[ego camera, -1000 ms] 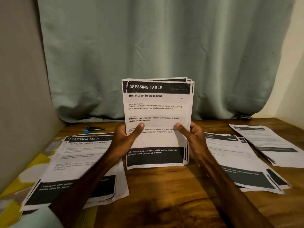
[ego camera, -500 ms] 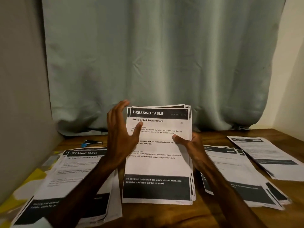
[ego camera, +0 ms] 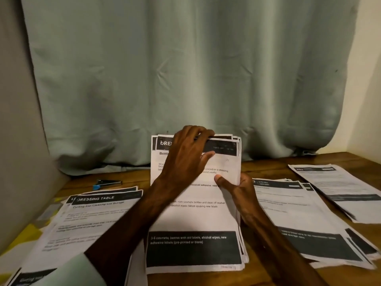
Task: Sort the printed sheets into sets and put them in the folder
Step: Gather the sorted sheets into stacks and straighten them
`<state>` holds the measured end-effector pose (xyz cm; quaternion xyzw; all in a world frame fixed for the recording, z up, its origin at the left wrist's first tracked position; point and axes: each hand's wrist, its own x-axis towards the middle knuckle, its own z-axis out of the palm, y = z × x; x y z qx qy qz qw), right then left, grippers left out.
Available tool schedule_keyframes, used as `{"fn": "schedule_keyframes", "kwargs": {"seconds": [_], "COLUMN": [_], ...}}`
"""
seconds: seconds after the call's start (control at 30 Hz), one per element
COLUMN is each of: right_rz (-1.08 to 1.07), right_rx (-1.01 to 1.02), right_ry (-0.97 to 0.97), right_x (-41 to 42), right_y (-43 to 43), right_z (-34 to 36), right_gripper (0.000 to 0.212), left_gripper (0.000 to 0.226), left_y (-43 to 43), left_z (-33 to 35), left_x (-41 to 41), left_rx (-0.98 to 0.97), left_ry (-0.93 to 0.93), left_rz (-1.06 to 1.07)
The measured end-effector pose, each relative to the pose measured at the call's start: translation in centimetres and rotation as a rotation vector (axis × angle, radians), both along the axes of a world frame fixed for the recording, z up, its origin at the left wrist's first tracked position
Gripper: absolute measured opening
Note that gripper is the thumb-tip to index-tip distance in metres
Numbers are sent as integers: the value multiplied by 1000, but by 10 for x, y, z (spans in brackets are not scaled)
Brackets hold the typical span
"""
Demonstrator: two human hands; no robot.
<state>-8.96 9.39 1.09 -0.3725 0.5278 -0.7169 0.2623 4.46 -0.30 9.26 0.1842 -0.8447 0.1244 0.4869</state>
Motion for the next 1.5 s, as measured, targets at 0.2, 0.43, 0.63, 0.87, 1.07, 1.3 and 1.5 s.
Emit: {"fn": "schedule_keyframes", "kwargs": {"seconds": [0.2, 0.43, 0.63, 0.87, 1.07, 1.3, 1.5], "right_rz": [40, 11, -224, -346, -378, -383, -437], "right_rx": [-80, -34, -175, -79, -83, -112, -171], "right_ry": [-168, -30, 235, 353, 406, 442, 588], "right_x": [-15, -18, -41, -59, -61, -58, -57], "right_y": [1, -4, -8, -22, -21, -14, -9], "right_z": [-1, -1, 29, 26, 11, 0, 9], "right_gripper": [33, 24, 33, 25, 20, 15, 12], "left_gripper": [110, 38, 39, 40, 34, 26, 21], "left_y": [-16, -1, -17, -16, -16, -13, -14], "left_z": [-15, -58, -97, -118, -120, -116, -114], "left_x": [45, 72, 70, 65, 64, 65, 64], "left_rx": [489, 1331, 1286, 1231, 1273, 1308, 1331], "left_ry": [302, 121, 241, 180, 189, 215, 243], "left_rz": [151, -528, -425, -351, -380, -347, -325]}}
